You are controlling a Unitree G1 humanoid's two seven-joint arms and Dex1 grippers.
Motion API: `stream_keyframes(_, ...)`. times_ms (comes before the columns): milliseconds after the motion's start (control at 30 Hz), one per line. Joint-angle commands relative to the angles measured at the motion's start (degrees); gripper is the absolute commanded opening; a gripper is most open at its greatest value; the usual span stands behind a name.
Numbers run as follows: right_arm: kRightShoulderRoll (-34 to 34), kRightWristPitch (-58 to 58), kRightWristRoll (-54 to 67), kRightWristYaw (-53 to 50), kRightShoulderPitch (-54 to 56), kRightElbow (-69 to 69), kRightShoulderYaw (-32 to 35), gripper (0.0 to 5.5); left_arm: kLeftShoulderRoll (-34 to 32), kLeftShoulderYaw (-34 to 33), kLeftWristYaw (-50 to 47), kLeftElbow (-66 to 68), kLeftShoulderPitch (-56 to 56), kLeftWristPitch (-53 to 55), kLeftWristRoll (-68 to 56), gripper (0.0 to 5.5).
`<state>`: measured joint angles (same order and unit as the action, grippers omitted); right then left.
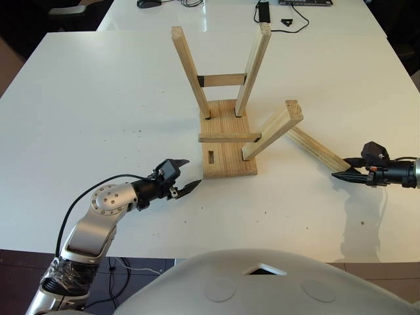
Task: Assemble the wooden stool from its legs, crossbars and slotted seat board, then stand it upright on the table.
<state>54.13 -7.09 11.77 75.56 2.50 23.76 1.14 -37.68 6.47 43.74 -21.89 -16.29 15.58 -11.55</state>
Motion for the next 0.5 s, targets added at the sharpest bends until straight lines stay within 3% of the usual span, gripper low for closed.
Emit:
stream_keyframes(33, -1.4, 0.2, -0.3, -0.7, -1.0, 1.6, -0.3, 1.49, -0.5, -0.3, 0.3, 0.6, 0.9, 0.1, 0.4, 3.48)
stream_keyframes(133, -2.1, 0.8, 0.1, -1.2, -0.6, 2.2, 0.1, 1.07, -0.6, -0.6, 0.5, 0.4, 1.0, 0.2, 0.2, 3.48)
stream_keyframes(267, -3.8, 1.4, 2.0, -2.3, 0.8, 2.8, 2.2, 1.06, 0.6, -4.4, -1.0, -1.2, 1.0, 1.8, -3.2, 3.48)
stream_keyframes(500, -8.0, -0.1, 6.6, -12.4, 7.7, 2.0, 10.2, 1.06, 2.4, -22.7, -6.2, -4.8, 7.1, 10.0, -20.4, 3.48)
